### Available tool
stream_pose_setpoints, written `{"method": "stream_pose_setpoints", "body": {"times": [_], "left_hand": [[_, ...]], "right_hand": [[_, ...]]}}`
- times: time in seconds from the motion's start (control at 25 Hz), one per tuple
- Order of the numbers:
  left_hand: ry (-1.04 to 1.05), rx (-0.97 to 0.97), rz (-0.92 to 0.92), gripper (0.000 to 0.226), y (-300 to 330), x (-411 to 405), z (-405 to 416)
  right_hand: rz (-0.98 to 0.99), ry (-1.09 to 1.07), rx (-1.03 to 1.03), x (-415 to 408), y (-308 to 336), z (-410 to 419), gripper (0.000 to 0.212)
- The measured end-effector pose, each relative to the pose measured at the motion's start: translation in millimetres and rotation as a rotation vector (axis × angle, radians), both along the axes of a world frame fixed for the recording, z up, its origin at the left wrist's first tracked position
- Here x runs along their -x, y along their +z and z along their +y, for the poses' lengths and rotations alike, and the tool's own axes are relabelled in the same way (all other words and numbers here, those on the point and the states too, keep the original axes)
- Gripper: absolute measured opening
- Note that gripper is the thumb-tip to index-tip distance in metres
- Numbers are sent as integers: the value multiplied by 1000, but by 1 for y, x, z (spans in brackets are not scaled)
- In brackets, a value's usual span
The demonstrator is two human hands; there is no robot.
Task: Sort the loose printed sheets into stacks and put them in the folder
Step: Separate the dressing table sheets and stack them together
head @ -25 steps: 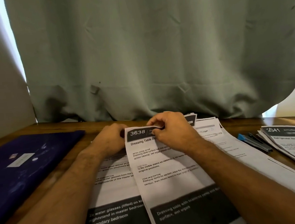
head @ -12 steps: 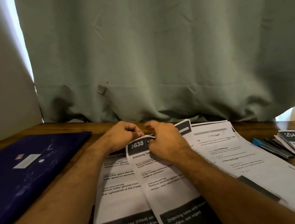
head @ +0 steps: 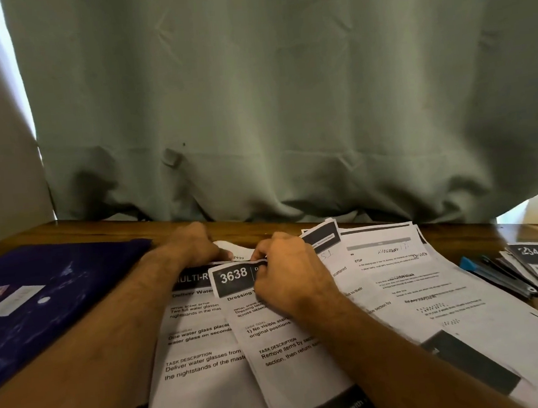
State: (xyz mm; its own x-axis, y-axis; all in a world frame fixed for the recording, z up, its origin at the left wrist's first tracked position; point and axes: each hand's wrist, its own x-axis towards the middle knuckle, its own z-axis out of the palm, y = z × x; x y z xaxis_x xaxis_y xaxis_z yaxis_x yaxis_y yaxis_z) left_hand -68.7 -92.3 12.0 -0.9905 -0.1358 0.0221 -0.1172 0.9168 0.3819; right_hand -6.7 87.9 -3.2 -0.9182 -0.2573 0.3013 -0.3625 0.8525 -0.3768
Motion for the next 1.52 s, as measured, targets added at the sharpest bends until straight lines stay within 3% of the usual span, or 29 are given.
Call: {"method": "stream_pose_setpoints", "body": {"times": [0.08,0.28,0.44,0.52,0.64,0.76,0.92,1.08,1.32,1.52], "left_hand": [[-19,-16,46,28,3,-1,-3],[-51,-350,179,3,16,-5,-10],[-94,-325,165,18,15,-10,-24],[-123,-344,176,16,14,-12,-30],[-162,-482,246,17,19,-16,-34],[-244,-616,289,22,25,-23,-30],[-290,-851,347,46,24,-32,-21],[-241,-913,232,55,15,-30,-29],[10,-846,209,21,-9,-29,-49],[47,-1103,97,23,-17,-25,-58]], "right_hand": [[5,-7,6,0,0,0,34],[-5,1,21,-2,1,1,32],[28,-2,33,-3,-2,1,36],[55,5,45,-3,-3,2,53],[80,18,24,-1,-5,2,75],[96,27,-21,2,-8,1,78],[101,27,-52,6,-9,0,81],[89,30,-93,7,-10,-3,83],[103,39,-83,5,-11,0,77],[110,68,-135,6,-15,2,79]]}}
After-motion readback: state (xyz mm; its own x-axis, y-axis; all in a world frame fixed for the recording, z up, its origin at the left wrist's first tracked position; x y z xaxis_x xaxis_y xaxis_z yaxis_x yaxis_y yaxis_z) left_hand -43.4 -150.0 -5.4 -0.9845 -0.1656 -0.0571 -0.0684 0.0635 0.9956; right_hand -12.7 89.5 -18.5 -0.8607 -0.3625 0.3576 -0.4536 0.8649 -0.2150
